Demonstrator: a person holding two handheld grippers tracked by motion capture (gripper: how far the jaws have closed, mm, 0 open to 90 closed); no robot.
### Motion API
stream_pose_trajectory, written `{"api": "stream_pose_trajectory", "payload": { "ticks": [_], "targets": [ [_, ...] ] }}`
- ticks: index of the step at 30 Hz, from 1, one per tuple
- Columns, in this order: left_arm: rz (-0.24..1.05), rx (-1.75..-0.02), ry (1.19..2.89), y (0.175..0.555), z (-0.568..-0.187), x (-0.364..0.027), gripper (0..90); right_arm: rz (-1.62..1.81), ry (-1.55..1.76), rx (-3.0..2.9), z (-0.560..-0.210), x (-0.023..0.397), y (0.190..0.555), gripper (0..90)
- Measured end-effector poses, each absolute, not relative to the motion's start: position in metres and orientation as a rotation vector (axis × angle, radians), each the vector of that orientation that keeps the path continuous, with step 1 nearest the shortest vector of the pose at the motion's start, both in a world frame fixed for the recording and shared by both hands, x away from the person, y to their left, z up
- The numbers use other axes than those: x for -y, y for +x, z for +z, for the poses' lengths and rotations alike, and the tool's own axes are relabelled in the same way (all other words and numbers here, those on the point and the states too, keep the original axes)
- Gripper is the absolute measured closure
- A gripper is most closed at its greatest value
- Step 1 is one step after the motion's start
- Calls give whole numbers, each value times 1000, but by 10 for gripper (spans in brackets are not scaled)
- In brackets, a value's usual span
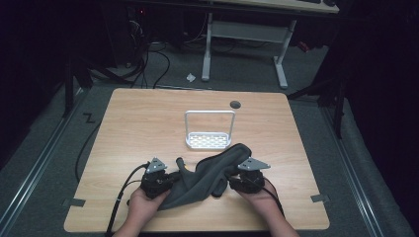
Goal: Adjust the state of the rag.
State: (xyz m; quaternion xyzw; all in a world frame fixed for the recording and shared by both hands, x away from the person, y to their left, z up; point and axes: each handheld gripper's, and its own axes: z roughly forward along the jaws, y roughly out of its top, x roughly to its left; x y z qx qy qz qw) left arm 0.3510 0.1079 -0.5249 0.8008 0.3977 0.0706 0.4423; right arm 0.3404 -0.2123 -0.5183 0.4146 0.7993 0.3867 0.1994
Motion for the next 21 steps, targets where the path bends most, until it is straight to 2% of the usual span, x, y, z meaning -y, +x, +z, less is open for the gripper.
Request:
{"api": "stream_pose_trajectory", "payload": {
  "ticks": [4,7,9,10,14,21],
  "targets": [
    [149,-952,2021,347,-529,-99,831,1061,1149,-2257,-521,204,343,475],
    [138,-944,2019,345,-528,-98,832,977,1155,-2314,-528,199,348,615],
    [134,-947,2003,344,-526,-100,835,991,1151,-2330,-530,200,349,782],
    [139,-953,1988,344,-524,-103,838,970,1131,-2323,-529,200,347,835],
    [199,-1006,1889,347,-511,-127,841,944,1115,-2271,-522,211,344,853],
    [284,-1152,1731,368,-504,-176,847,856,1223,-2117,-513,267,352,848]
  ]
}}
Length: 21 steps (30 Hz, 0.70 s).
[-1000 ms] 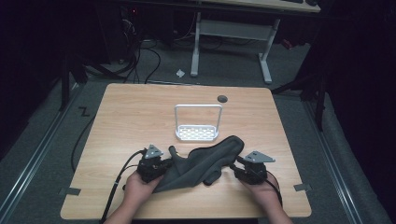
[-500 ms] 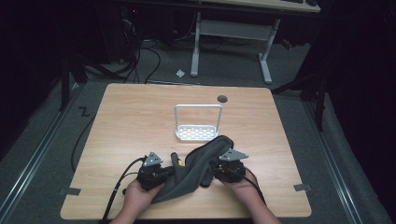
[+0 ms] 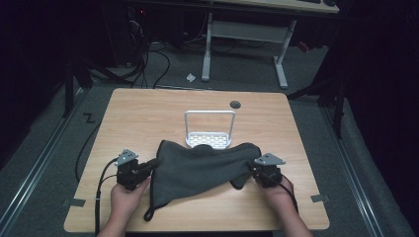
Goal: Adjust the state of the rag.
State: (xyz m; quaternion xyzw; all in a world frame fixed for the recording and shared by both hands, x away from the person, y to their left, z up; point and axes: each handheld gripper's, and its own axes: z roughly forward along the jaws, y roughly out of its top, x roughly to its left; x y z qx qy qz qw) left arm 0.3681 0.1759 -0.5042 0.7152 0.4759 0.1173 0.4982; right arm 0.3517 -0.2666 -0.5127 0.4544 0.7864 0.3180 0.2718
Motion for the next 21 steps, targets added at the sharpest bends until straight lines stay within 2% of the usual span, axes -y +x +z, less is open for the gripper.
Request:
{"api": "stream_pose_trajectory", "payload": {
  "ticks": [2,4,6,8,14,16,18,21],
  "targets": [
    [272,-1170,1745,375,-511,-173,844,859,1268,-2095,-514,280,356,827],
    [276,-1190,1805,379,-520,-165,809,852,1296,-2095,-516,283,360,741],
    [288,-1193,1822,376,-520,-161,670,868,1301,-2077,-515,281,359,641],
    [326,-1174,1810,366,-512,-162,588,902,1288,-2031,-507,281,350,573],
    [355,-1111,1867,310,-510,-165,520,1022,1248,-2017,-493,277,307,531],
    [324,-1101,1894,295,-517,-161,454,1026,1220,-2071,-496,268,297,515],
    [284,-1075,1927,284,-524,-154,419,1010,1182,-2116,-502,257,290,503],
    [314,-1052,2018,279,-531,-144,410,959,1163,-2189,-513,246,292,496]
  ]
}}
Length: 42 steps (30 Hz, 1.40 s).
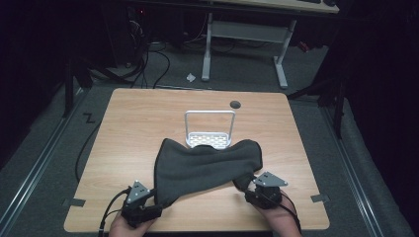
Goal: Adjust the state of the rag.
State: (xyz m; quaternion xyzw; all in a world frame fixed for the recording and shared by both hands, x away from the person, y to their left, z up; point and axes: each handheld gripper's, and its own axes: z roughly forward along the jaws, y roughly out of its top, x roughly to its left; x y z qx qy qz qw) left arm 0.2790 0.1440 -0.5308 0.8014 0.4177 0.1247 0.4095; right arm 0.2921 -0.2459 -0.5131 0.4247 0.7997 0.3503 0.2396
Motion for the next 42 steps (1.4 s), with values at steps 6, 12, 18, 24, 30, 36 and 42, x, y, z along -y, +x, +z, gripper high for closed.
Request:
{"api": "stream_pose_trajectory", "payload": {
  "ticks": [6,12,18,24,30,36,42],
  "targets": [
    [356,-1052,2043,282,-534,-141,666,884,1137,-2252,-529,236,304,569],
    [308,-1073,2017,290,-533,-149,865,845,1150,-2215,-524,246,309,819],
    [301,-1047,1902,295,-508,-161,866,934,1202,-2106,-504,276,302,809],
    [304,-1031,1891,294,-496,-163,749,988,1245,-1995,-488,299,291,692],
    [279,-1051,1902,295,-504,-163,638,1023,1282,-1942,-485,313,287,616],
    [229,-1024,2017,297,-522,-138,613,979,1237,-1996,-491,302,290,723],
    [236,-1022,2095,293,-529,-136,630,928,1270,-2084,-508,297,314,820]
  ]
}}
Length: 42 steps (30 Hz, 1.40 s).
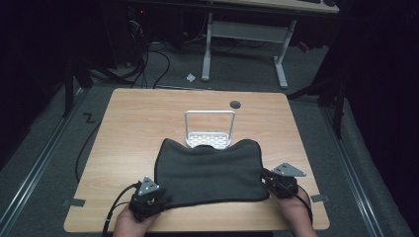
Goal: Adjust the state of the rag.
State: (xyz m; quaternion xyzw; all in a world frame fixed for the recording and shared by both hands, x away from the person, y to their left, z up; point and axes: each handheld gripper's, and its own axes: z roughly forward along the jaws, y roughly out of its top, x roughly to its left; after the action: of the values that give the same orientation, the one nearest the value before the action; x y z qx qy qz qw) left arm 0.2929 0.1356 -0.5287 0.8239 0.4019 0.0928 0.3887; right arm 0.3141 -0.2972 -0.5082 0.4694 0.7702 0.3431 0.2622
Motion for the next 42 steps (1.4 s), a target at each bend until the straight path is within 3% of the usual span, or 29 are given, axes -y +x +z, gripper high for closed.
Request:
{"api": "stream_pose_trajectory", "payload": {
  "ticks": [3,9,17,20,30,42],
  "targets": [
    [238,-1029,2107,280,-528,-147,670,910,1281,-2129,-515,294,320,817],
    [161,-1089,2061,270,-527,-169,665,886,1272,-2165,-521,290,319,778],
    [222,-1021,2007,321,-517,-145,589,853,1303,-2186,-526,288,315,764],
    [162,-1035,2030,333,-529,-136,579,842,1338,-2185,-525,298,302,764],
    [97,-960,2102,293,-524,-129,599,866,1332,-2123,-517,293,309,636],
    [301,-1037,2002,400,-512,-120,582,853,1391,-2084,-519,288,379,598]
  ]
}}
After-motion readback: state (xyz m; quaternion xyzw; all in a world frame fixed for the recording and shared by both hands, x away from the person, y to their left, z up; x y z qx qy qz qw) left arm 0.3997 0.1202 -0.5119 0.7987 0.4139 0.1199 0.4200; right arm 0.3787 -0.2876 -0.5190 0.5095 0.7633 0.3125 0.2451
